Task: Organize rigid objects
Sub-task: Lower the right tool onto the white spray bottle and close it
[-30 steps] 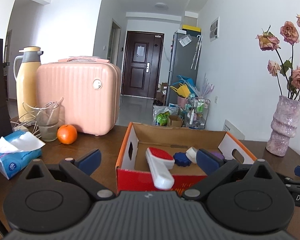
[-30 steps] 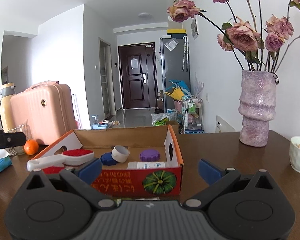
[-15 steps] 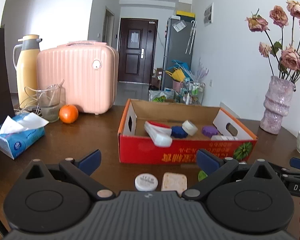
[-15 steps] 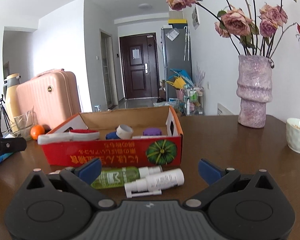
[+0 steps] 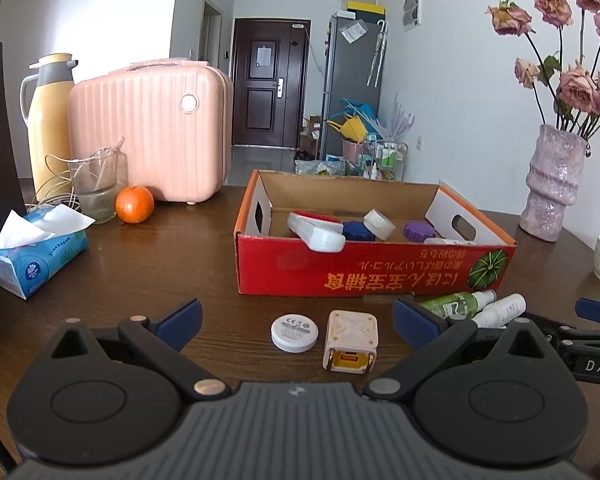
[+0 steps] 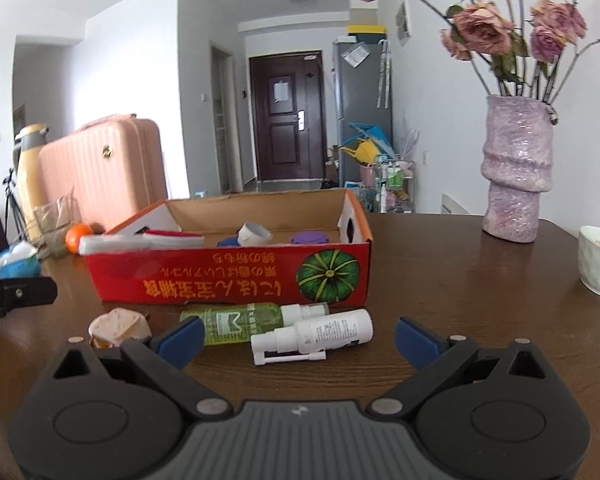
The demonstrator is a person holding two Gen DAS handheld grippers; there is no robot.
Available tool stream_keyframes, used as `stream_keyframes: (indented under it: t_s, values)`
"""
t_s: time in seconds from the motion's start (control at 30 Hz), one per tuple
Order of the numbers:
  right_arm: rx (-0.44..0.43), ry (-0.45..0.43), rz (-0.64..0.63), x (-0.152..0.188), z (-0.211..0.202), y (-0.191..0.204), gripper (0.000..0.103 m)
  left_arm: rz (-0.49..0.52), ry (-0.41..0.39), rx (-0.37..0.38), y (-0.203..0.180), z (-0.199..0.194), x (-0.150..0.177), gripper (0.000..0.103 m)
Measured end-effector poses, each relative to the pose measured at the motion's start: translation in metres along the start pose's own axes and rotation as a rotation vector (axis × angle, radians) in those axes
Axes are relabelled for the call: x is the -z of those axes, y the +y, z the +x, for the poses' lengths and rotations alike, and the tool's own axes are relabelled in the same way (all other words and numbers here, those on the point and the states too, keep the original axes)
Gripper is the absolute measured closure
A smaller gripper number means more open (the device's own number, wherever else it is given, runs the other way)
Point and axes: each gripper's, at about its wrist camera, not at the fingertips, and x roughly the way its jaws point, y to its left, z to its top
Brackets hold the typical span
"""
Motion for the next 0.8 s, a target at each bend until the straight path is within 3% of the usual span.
stream_keyframes:
  t_s: [0.8]
  values:
    - [-0.046,0.165,-0.120,-0.007,0.078,-0.007,0.000,-0.001,0.062,0.005,0.003,0.023,0.000,0.000]
